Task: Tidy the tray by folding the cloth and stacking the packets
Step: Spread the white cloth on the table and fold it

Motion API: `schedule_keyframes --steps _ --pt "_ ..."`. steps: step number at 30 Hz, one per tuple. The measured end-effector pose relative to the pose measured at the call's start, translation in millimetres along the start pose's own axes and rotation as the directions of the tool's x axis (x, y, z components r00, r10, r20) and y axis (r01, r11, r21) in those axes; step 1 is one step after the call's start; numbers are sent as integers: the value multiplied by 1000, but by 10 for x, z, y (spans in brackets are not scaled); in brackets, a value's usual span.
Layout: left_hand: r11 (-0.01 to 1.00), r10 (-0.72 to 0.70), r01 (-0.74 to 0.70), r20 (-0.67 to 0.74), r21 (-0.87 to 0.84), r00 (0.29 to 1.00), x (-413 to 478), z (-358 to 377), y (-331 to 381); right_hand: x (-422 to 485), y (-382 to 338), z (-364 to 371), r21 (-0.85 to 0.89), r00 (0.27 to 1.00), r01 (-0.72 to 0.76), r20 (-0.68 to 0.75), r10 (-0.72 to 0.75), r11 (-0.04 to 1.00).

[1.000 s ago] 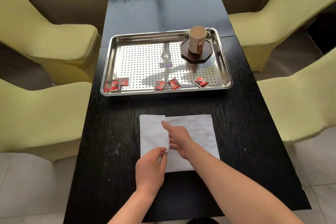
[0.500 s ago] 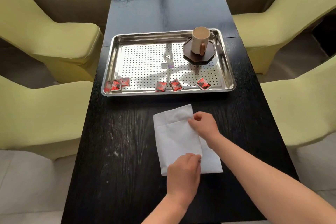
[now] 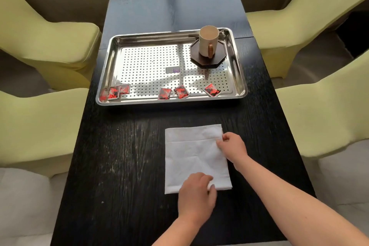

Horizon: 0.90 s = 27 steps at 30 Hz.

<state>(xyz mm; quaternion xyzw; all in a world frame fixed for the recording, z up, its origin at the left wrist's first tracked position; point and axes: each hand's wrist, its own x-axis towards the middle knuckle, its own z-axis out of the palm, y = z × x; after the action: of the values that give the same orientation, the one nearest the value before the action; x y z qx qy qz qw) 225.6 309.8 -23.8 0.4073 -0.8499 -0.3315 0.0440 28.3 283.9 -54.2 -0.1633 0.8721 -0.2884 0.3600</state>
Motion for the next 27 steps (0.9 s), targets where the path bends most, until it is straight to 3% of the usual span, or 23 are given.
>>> schedule_keyframes --steps 5,10,15,18,21,23,27 --pt "952 -220 207 32 227 975 58 -125 -401 -24 16 6 -26 1000 -9 -26 8 1000" --pt "929 -204 143 150 341 967 146 -247 -611 -69 56 7 -39 997 -6 -76 3 999" --pt "900 -121 51 137 432 983 161 -253 -719 -83 125 13 -85 995 24 -95 -32 996" --pt "898 -100 27 142 439 985 212 -242 -791 -105 153 20 -137 981 105 -148 -125 985" --pt "898 -58 -3 124 441 991 364 -220 -842 -185 185 57 -336 919 283 -173 -354 898" --pt "885 -39 -29 137 466 990 527 -208 -882 -234 248 133 -515 891 376 -29 -454 770" --pt "856 -113 -19 223 517 968 778 -199 -1025 -216 415 213 -669 903 397 162 -398 628"
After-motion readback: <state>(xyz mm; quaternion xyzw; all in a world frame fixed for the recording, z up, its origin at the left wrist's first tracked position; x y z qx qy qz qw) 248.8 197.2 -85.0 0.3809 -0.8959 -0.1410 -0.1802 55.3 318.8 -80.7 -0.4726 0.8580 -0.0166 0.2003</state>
